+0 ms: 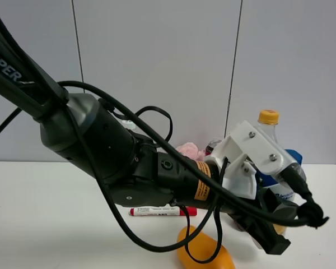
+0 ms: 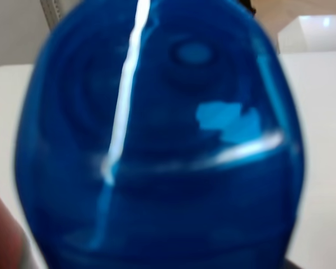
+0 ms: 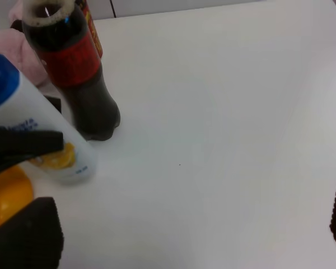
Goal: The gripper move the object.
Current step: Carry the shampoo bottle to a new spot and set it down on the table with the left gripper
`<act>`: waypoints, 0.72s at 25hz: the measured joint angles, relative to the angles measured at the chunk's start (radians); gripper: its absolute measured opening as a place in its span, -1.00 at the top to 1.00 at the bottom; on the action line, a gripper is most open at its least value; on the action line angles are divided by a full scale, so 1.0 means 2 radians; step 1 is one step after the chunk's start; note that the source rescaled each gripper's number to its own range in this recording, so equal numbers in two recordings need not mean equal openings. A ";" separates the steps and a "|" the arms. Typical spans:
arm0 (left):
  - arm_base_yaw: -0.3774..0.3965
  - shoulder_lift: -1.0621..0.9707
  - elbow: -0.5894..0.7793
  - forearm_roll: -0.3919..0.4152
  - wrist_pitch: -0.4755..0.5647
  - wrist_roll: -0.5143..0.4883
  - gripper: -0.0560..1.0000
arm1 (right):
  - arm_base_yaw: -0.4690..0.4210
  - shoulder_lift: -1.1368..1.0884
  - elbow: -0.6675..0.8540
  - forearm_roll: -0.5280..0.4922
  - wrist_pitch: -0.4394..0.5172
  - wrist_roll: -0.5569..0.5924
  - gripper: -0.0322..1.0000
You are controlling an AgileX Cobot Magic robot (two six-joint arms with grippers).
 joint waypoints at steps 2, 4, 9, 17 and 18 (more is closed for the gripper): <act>0.000 0.013 -0.002 0.000 0.011 0.001 0.88 | 0.000 0.000 0.000 0.000 0.000 0.000 -1.00; 0.000 0.022 -0.006 0.000 0.024 0.001 0.88 | 0.000 0.000 0.000 0.000 0.000 0.000 -1.00; 0.000 0.024 -0.007 0.000 0.038 0.015 0.88 | 0.000 0.000 0.000 0.000 0.000 0.000 -1.00; 0.000 0.024 -0.008 -0.001 0.038 0.022 0.88 | 0.000 0.000 0.000 0.000 0.000 0.000 -1.00; 0.000 0.024 -0.008 -0.001 0.038 0.022 0.88 | 0.000 0.000 0.000 0.000 0.000 0.001 -1.00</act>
